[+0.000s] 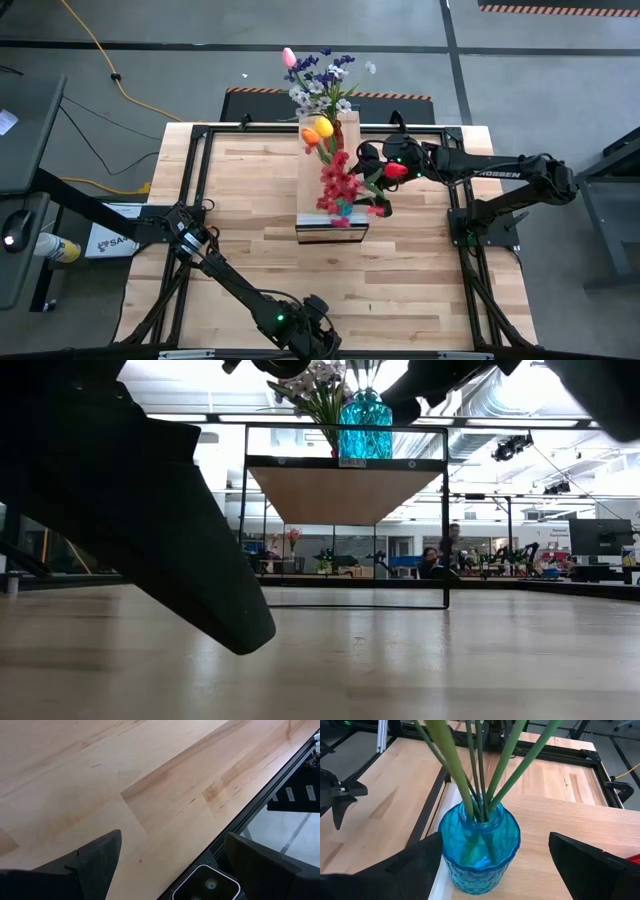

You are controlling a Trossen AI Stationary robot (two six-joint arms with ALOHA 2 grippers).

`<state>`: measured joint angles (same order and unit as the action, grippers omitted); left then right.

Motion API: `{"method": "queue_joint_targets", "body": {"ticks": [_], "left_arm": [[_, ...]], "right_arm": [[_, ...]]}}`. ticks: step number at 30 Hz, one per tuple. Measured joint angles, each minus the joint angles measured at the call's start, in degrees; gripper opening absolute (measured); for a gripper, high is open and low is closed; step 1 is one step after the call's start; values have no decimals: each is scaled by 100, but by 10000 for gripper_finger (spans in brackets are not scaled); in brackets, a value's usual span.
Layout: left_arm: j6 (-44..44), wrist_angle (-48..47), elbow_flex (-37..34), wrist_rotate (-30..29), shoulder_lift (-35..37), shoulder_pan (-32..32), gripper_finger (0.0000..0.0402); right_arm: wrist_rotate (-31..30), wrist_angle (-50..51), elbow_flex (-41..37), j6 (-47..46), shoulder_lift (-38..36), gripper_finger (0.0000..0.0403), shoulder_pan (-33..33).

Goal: Pick and place flowers into a vace then onto a shelf
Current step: Put the blue vase with flowers on the shelf, then return to Home Position

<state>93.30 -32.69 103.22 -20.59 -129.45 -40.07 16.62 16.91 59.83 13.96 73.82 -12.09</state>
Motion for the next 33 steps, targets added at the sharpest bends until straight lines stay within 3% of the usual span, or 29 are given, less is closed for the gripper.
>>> {"method": "queue_joint_targets", "body": {"ticks": [18, 33], "left_arm": [[2, 2, 0, -12, 0, 0, 385], [-7, -4, 0, -10, 0, -2, 385]], "right_arm": [[-550, 447, 2, 24, -91, 354, -5], [-1026, 871, 2, 161, -694, 354, -3]]}}
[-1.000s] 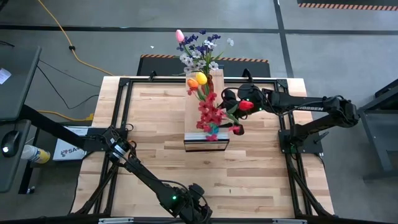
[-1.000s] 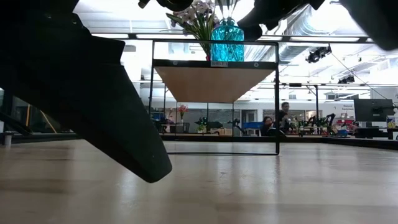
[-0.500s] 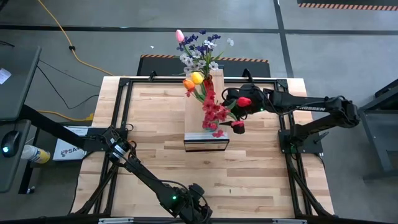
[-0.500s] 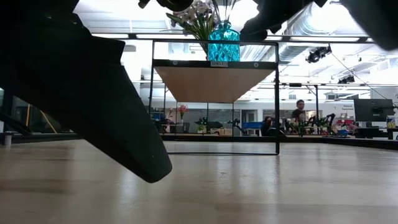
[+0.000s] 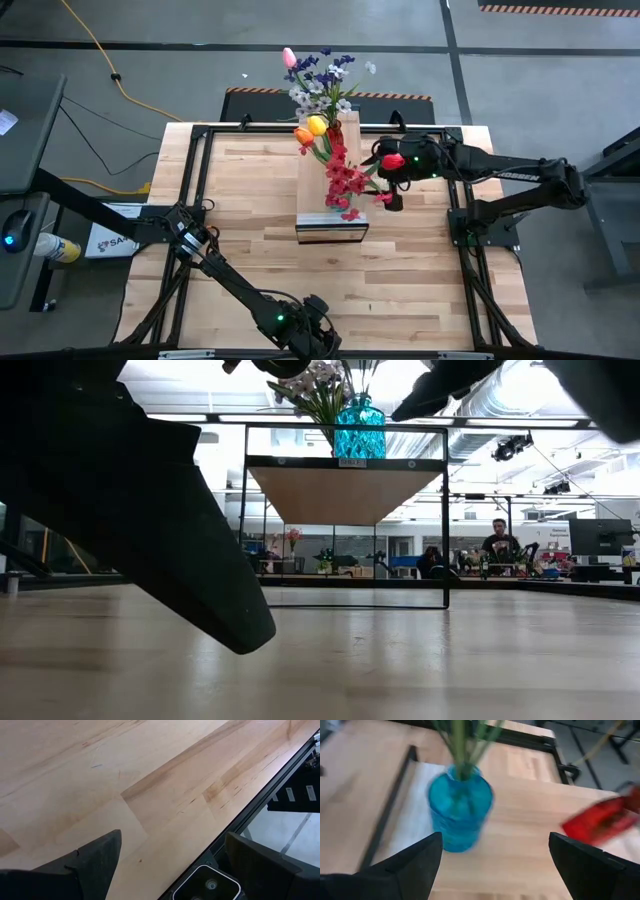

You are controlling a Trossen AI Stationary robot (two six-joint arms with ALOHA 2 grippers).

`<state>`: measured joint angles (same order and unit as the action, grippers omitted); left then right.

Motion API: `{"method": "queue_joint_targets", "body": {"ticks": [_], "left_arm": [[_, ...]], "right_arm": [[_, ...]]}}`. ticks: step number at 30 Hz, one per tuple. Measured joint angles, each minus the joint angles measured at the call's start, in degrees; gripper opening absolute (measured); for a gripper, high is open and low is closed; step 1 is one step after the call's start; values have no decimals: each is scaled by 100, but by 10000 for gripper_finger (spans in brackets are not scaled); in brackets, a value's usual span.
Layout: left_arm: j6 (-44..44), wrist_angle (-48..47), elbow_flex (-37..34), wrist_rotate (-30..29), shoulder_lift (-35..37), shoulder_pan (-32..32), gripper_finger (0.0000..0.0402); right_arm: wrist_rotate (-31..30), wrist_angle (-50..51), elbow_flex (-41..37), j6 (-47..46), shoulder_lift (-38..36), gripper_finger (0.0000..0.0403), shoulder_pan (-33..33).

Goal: Pick and place flowers into a vace then onto a shelf
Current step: Return to Home Position

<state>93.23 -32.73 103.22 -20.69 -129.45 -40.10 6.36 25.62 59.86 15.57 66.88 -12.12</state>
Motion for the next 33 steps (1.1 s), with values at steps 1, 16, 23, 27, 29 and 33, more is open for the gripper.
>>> {"method": "queue_joint_targets", "body": {"ticks": [1, 16, 23, 27, 29, 33], "left_arm": [[0, 0, 0, 0, 0, 0, 385], [2, 9, 0, 2, 0, 0, 385], [2, 42, 0, -7, 0, 0, 385], [-8, 10, 0, -247, 0, -2, 385], [-12, -30, 0, -310, 0, -2, 385], [2, -42, 0, -444, 4, -2, 385]], "right_arm": [[-130, 46, 0, 30, -38, 353, -2], [-1520, 831, 7, 93, -717, 353, -381], [-1542, 1275, 7, -319, -1182, 353, -916], [-1519, 1741, 7, -656, -1656, 353, -1047], [-1458, 1988, 7, -786, -1950, 353, -1078], [-1061, 2388, 7, -1019, -2633, 353, -1078]]}}
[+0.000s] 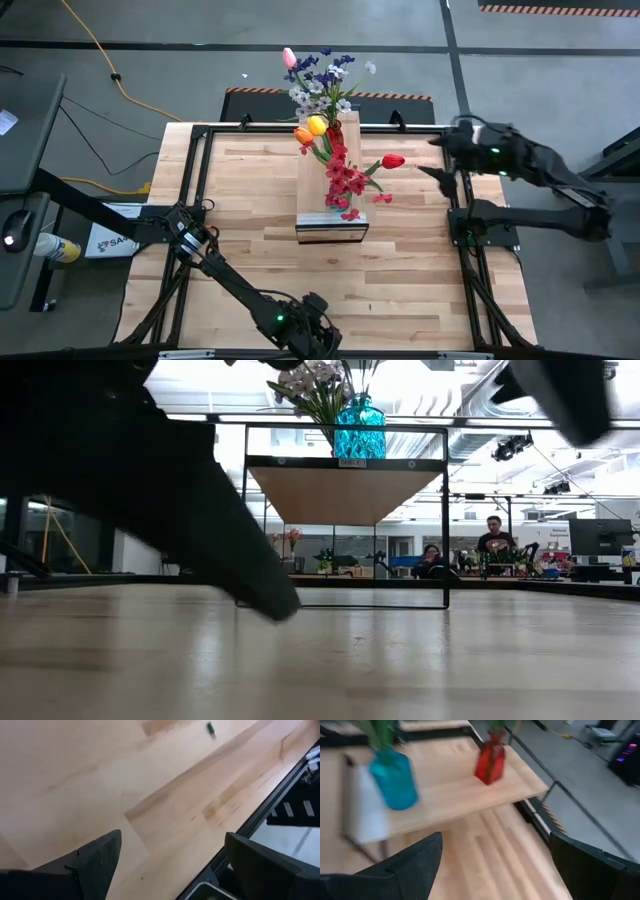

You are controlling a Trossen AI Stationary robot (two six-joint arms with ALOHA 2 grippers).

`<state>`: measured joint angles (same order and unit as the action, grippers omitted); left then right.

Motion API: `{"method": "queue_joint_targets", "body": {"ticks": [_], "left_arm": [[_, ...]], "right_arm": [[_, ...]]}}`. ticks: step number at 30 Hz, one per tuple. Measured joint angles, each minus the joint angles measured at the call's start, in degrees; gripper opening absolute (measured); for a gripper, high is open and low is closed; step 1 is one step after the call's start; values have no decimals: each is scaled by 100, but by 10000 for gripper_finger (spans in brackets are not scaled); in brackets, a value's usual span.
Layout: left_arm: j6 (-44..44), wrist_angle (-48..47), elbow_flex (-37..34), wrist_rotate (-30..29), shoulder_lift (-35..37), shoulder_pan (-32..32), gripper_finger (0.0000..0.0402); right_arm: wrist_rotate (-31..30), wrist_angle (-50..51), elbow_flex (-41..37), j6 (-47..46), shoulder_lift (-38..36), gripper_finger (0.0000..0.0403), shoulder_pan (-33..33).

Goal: Pick and place flowers into a vace then onto a shelf
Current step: Return to Home Position

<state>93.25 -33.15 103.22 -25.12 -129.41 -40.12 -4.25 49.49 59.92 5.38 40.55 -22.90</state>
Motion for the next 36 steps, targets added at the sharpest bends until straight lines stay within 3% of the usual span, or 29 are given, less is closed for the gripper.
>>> {"method": "queue_joint_targets", "body": {"ticks": [7, 16, 25, 36], "left_arm": [[-475, -294, -2, -740, 437, 0, 385], [-1229, -1882, 7, -1691, 1331, 69, 385], [-1267, -3722, -4, -1851, 1825, 519, 385], [-1225, -5693, -69, -2514, 3051, 742, 385]], "right_arm": [[940, 378, 2, -707, -1350, 353, 2], [1701, 486, 4, -1440, -2597, 353, 5], [1803, 1256, 2, -2042, -3154, 353, 7], [2325, 1155, 2, -1644, -3430, 353, 7]]}}
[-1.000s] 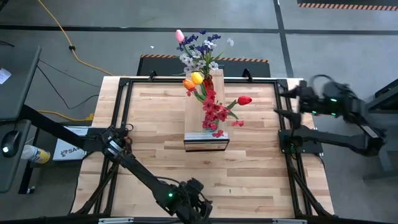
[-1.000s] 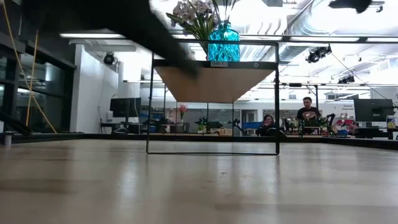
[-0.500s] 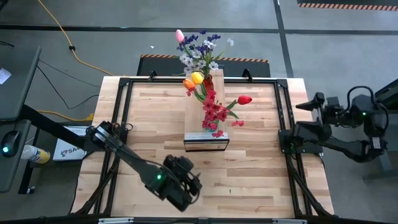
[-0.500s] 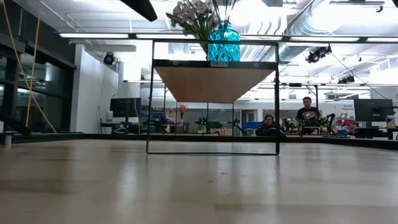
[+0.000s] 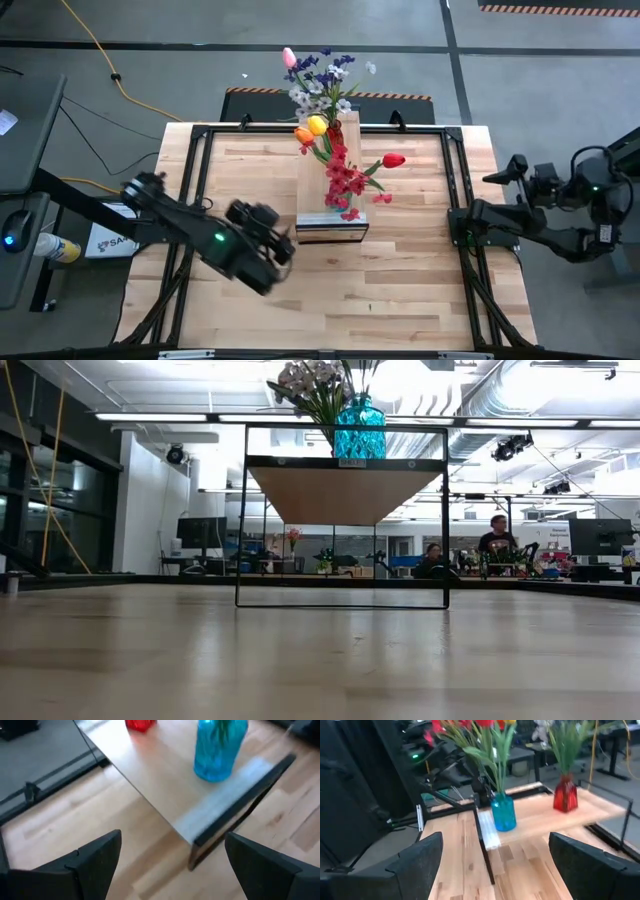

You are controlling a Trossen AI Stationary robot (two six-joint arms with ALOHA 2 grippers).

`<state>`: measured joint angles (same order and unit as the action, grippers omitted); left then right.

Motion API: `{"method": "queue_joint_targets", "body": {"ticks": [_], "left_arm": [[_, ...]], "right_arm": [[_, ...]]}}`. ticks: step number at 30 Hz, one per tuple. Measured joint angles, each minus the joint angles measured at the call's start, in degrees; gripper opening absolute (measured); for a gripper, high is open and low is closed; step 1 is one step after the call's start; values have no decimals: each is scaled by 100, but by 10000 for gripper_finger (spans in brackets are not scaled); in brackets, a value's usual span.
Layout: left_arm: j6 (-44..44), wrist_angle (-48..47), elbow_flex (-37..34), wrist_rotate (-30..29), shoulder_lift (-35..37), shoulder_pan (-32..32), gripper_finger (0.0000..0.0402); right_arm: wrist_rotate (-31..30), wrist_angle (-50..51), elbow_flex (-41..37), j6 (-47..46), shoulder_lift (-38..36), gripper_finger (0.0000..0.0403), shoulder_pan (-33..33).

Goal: Pick and place flowers into a vace then onto a shelf
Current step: Return to Home Position

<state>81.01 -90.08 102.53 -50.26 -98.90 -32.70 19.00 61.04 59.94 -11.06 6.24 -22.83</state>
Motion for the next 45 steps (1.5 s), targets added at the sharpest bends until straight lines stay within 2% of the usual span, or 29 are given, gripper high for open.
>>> {"method": "queue_joint_targets", "body": {"ticks": [4, 8, 17, 20, 23, 29, 34, 40, 45], "left_arm": [[-218, 32, -550, -257, 848, 7, 385], [-177, 291, -1417, -412, 1631, 139, 385], [-627, 2818, -4105, -355, 3343, 195, 385], [-996, 3739, -4901, -301, 3885, 195, 385], [-1469, 4460, -5553, -246, 4377, 195, 385], [-1796, 5150, -6560, -42, 5464, 195, 385], [-2504, 5627, -7077, 173, 6261, 195, 385], [-2622, 5905, -7820, 211, 7072, 195, 385], [-3246, 6913, -8441, 371, 7495, 195, 385]], "right_arm": [[214, -343, 0, 164, 0, 353, 0], [315, -557, 0, 406, 0, 353, 0], [50, -586, -132, 490, -13, 353, 0], [99, -789, -495, 262, -53, 353, -2], [360, -1435, -1117, -3, -150, 353, 0], [633, -2743, -2286, -401, -574, 353, -2], [845, -2803, -2443, -463, -580, 353, -1], [1611, -3250, -2441, -559, -582, 353, -1], [1822, -3381, -2465, -570, -583, 353, 0]]}}
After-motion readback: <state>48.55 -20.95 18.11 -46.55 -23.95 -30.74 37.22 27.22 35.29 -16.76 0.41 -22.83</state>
